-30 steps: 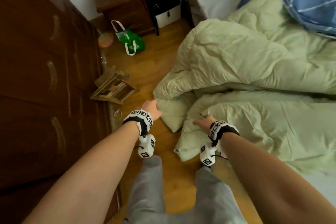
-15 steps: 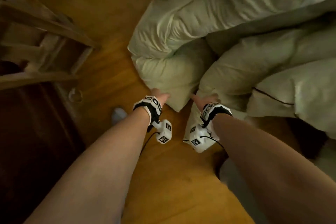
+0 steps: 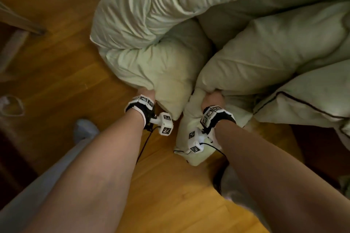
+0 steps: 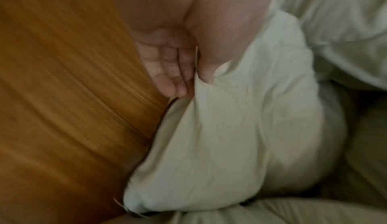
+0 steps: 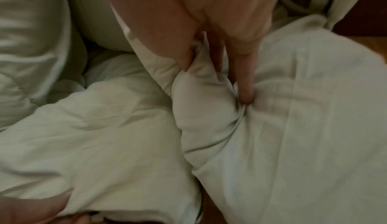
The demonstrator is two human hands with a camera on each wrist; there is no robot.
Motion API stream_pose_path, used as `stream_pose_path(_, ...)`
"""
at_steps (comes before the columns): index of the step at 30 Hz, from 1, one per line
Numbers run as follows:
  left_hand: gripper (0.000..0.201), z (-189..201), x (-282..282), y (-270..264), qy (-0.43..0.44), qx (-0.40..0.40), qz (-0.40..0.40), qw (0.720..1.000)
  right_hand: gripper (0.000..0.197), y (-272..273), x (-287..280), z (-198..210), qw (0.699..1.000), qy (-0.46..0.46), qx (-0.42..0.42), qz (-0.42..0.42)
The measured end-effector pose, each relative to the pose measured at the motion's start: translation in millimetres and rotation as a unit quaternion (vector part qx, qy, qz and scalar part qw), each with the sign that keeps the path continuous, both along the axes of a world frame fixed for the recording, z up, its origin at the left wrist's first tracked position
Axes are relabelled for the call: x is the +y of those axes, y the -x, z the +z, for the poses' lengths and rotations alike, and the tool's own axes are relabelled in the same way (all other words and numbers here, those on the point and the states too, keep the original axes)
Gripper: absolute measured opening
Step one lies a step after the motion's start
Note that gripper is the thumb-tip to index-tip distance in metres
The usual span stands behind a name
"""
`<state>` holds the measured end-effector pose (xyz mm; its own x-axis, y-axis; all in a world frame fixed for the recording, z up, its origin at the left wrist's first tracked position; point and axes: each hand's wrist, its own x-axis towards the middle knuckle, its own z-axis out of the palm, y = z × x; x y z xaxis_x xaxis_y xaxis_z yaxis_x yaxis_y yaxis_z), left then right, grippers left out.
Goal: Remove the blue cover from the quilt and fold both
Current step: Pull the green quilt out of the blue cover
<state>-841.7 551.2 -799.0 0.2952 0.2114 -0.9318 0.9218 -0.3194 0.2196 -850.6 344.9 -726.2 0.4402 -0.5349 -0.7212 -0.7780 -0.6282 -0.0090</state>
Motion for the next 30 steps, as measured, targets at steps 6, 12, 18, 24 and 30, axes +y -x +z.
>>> stream_pose_path(6,0.03,170.8,-21.8,-1.8,0.03,-0.071,-0.134,0.988,0.035,26.7,3.9,123.0,0.98,-0.085,-0.067,-0.169)
stream_pose_path(12,0.035,433.6,-86.4,-21.2,0.072,-0.158,-0.325,0.93,0.045,54.6,-69.6,334.8,0.917,-0.205,-0.073,-0.333)
stream_pose_path(18,0.028,647.9,-199.7,-5.0,0.08,-0.2,-0.499,0.839,0.041,94.0,-140.2,494.2,0.783,-0.331,-0.192,-0.49)
stream_pose_path(24,0.024,779.9,-340.0,54.5,0.074,-0.251,-0.54,0.8,0.046,152.5,-295.9,627.8,0.803,-0.3,-0.287,-0.427)
stream_pose_path(30,0.029,848.5,-528.2,124.8,0.127,-0.234,-0.564,0.782,0.029,238.4,-475.4,733.2,0.833,-0.241,-0.282,-0.41)
